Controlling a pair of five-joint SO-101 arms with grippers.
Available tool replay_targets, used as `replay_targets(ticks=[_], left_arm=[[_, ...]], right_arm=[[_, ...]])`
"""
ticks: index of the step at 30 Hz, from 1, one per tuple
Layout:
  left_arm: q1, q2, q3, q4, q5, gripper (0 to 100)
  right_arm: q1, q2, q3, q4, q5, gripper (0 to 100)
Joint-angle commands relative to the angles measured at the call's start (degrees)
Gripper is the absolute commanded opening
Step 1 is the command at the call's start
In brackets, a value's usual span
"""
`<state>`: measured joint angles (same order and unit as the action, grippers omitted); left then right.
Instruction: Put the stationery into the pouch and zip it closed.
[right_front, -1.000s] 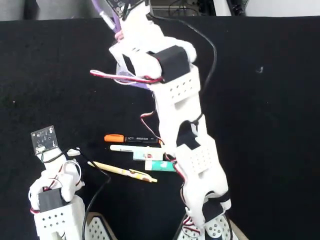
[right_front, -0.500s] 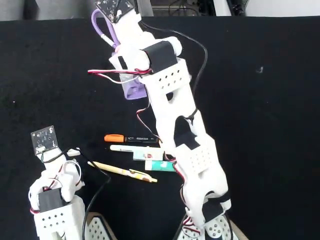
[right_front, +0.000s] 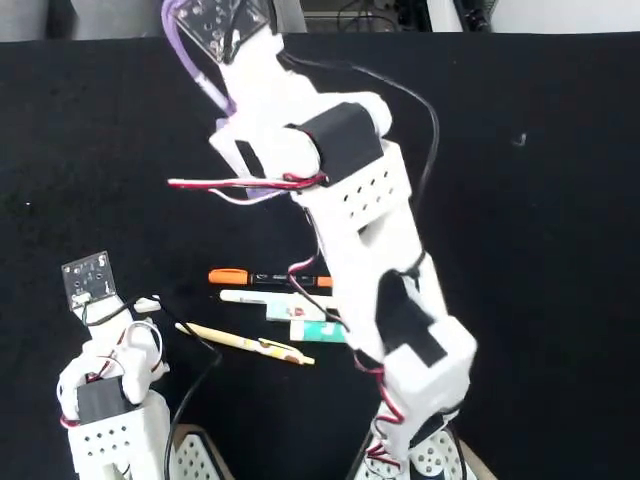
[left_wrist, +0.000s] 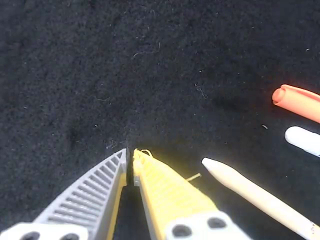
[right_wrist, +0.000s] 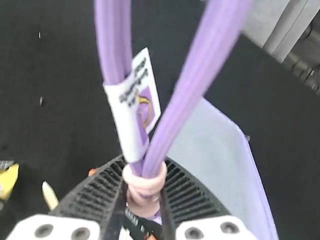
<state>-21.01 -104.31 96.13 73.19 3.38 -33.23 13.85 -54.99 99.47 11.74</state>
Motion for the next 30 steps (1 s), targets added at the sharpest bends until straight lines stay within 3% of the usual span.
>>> replay_targets(ticks=[1, 10, 15, 25, 30], left_arm=[[-0.04, -0.35, 1.27, 0.18, -0.53, 3], [0.66, -0.35, 1.27, 0.18, -0.44, 3], [2.86, -0.35, 1.27, 0.18, -0.26, 3], [11.82, -0.35, 1.19, 0.0, -0.18, 3], [18.42, -0.35, 1.19, -10.55, -0.53, 3]], right_arm=[[-0.7, -7.52, 4.79, 1.41, -0.09, 1.1], [-0.97, -14.99, 21.85, -4.13, 0.0, 1.1], [-0.97, -21.93, 31.87, -8.7, 4.92, 1.1], [-0.7, -35.82, 58.95, -30.24, 6.33, 1.1], [-0.7, -38.46, 62.99, -33.67, 6.33, 1.1]])
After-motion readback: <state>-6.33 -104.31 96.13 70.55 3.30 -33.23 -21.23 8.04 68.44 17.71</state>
